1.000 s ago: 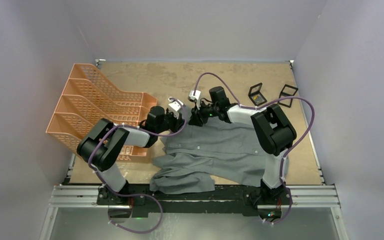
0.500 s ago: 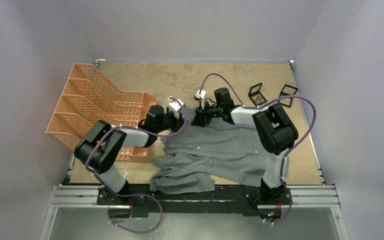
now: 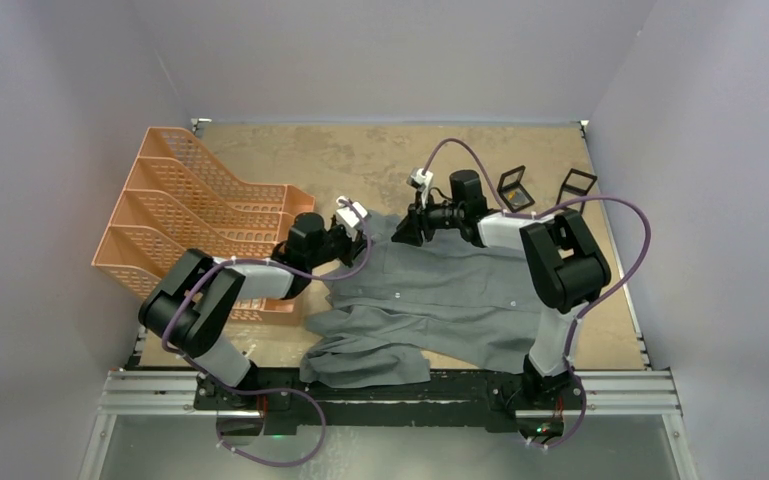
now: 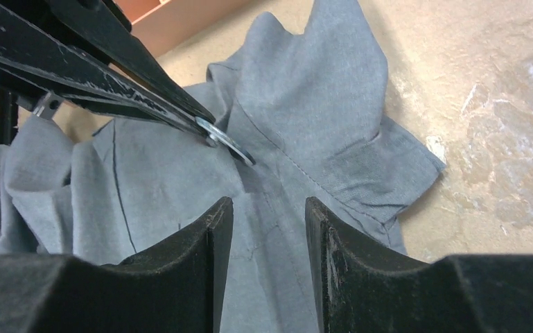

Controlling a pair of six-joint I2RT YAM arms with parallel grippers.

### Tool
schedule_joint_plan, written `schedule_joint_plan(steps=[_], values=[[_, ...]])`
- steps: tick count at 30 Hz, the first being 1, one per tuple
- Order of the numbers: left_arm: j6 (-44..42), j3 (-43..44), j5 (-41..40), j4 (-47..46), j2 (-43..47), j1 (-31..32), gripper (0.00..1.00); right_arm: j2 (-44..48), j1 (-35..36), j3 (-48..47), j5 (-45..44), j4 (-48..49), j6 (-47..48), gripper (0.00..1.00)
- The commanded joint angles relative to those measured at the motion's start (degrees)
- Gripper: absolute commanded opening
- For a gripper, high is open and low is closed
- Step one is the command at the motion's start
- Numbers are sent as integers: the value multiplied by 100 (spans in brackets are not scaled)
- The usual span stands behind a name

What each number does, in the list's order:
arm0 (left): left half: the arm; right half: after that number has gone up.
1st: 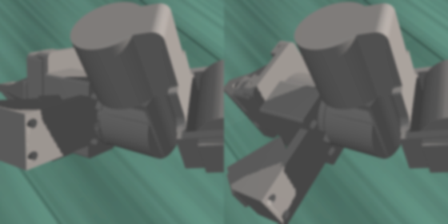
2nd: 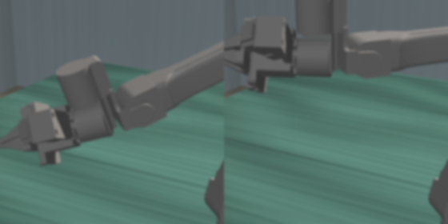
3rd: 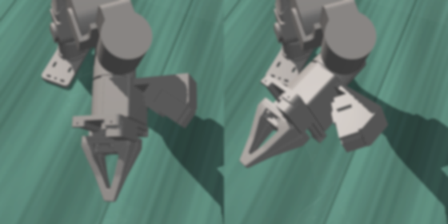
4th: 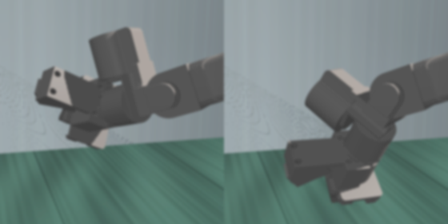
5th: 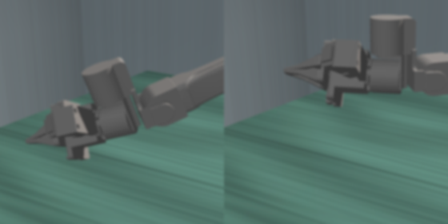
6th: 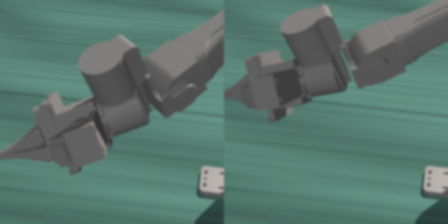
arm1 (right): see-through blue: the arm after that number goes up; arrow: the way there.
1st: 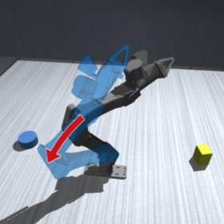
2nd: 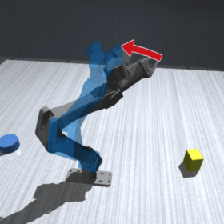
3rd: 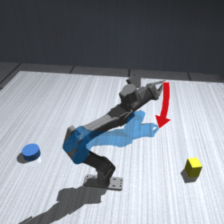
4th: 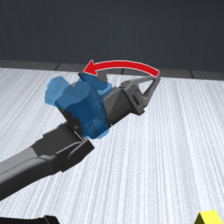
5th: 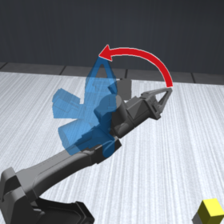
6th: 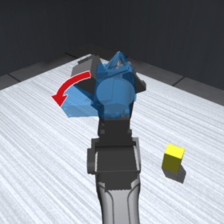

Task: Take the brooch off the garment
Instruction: Remove the brooch from the clothes.

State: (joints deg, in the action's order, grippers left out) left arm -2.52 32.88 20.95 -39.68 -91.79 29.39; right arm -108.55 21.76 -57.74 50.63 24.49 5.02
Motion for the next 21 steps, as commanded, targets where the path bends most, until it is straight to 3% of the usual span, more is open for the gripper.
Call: schedule_joint_plan(steps=[1, 8, 12, 18, 21], values=[[-342, -83, -48, -201, 206, 147, 0, 225, 39, -13, 148, 259, -384, 45], [-594, 3, -1542, 217, 218, 775, 2, 33, 48, 174, -490, 210, -1188, 41], [-478, 33, -2296, 635, 350, 1128, 12, 127, 43, 375, -785, 96, -1334, 41], [-98, 116, -2464, 1321, 942, 1563, 31, 153, 89, 409, -939, -216, -1401, 40], [599, 354, -3026, 1597, 1193, 1594, 42, 186, 90, 433, -1047, -271, -1395, 40]])
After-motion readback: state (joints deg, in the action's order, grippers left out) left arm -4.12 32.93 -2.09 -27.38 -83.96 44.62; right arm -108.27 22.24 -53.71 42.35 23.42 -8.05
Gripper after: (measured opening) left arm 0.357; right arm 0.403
